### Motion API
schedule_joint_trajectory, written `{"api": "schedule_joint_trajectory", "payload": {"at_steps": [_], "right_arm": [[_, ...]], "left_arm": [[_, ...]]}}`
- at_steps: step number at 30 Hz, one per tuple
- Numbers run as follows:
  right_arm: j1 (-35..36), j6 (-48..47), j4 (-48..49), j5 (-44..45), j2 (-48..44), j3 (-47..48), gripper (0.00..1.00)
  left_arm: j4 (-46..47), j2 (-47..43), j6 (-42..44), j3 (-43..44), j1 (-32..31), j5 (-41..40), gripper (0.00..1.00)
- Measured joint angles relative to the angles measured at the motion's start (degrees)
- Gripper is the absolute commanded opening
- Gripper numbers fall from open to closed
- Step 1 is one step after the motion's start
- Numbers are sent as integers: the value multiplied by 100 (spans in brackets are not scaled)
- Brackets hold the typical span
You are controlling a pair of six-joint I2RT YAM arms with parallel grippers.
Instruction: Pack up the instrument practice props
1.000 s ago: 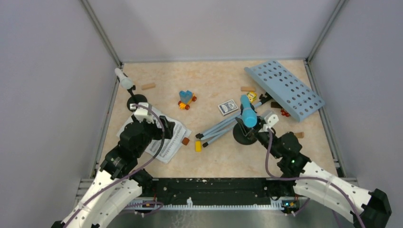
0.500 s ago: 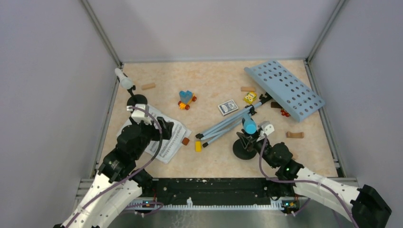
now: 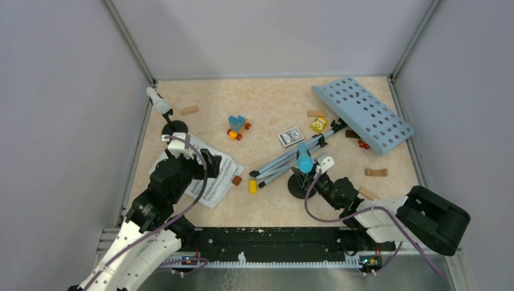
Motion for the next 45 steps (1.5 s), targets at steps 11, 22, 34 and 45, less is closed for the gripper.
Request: {"api": "schedule_joint_trajectory", "payload": {"at_steps": [11,22,34,45], "right_arm": [[63,-61,284,-7,420,170,58],[92,-31,-2555,31,-2356,302,75],[94,317,-6457,-350,-4389,1180,74],[94,-1217,-7392,-1355,-4422,2133,74]], "left_arm": [[0,-4,2,-11,0,0,99],[68,-4,9,-79,0,26,99],[442,-223,243,-293,0,872,99],[1635,-142,208,-848,0,1768,99]]}}
